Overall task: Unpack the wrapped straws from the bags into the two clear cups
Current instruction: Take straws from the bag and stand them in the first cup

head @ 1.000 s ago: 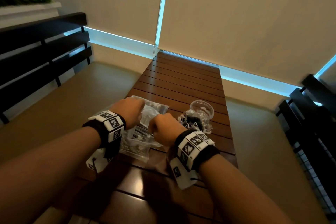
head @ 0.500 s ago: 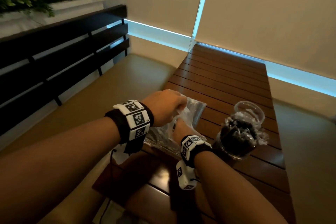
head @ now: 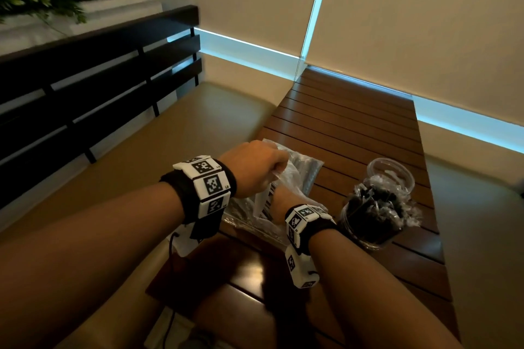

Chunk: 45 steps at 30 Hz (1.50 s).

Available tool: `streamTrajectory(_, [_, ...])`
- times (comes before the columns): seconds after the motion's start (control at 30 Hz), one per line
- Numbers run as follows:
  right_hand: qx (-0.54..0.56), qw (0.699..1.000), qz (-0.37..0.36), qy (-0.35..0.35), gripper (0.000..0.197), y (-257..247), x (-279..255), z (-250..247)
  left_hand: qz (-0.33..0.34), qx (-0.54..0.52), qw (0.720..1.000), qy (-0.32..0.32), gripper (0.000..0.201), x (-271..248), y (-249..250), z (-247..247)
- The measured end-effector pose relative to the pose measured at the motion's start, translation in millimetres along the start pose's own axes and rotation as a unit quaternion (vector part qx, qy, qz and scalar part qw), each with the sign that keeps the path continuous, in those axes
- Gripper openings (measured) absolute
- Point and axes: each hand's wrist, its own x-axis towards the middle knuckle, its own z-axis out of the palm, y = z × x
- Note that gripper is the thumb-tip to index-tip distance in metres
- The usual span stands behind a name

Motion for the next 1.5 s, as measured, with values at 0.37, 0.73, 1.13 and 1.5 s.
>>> streamTrajectory(0.37, [-0.099, 0.994, -0.052, 0.019, 0.023, 18.1, -94.0, -97.3, -0.108, -0.054, 0.991, 0.062, 0.016, 24.1, 15.9, 9.4])
streamTrajectory(0.73, [-0.181, 0.983, -0.003, -0.010, 0.025, 107.2, -212.5, -180.3, -0.185, 0.018, 0.981, -0.051, 0.019, 35.7, 66.6, 18.7])
streamTrajectory(1.13, [0.167, 0.957, -0.087, 0.220, 0.014, 107.1, -203.0, -133.5, -0.041, -0.427, 0.903, -0.040, 0.029, 31.6, 134.0, -31.3])
streamTrajectory(1.5, [0.208, 0.930, -0.183, 0.242, 0.040, 86.5, -184.1, -118.8, -0.130, -0.522, 0.819, 0.199, 0.035, 46.7, 138.0, -51.2])
